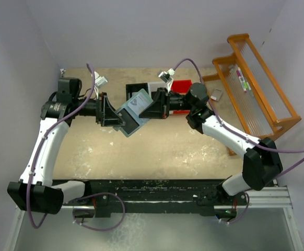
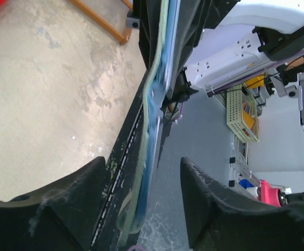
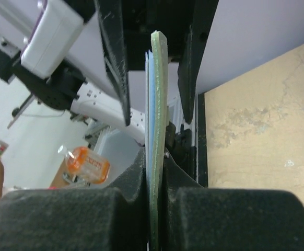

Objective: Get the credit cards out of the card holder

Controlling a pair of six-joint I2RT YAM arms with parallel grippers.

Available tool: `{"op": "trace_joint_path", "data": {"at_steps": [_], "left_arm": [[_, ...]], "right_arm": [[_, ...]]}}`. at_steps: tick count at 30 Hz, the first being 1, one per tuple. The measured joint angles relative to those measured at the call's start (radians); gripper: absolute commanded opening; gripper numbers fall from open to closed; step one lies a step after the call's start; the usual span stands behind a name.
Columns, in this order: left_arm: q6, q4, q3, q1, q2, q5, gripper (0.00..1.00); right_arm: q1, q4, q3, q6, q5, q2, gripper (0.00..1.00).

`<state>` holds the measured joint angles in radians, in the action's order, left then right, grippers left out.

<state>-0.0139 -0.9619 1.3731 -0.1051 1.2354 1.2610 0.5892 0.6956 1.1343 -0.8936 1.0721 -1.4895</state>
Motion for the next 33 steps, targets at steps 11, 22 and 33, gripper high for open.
{"op": "trace_joint_path", "data": {"at_steps": [11,22,33], "left_arm": [[-0.719,0.819,-0.402,0.0,-0.196,0.008,0.59],[-1.076,1.245,-0.448,0.0,-0.189,0.03,0.32],[-1.094,1.26,-0.448,0.0,-0.191,0.045,0.21]], "right_arm": [[0.058,0.32,-0.268,-0.189,-0.405,0.149,0.0],[0.159,0.469,-0.393,-0.203,-0.642,0.188,0.0],[0.18,0.52,-0.454,-0.222,-0.743,0.187,0.0]]}}
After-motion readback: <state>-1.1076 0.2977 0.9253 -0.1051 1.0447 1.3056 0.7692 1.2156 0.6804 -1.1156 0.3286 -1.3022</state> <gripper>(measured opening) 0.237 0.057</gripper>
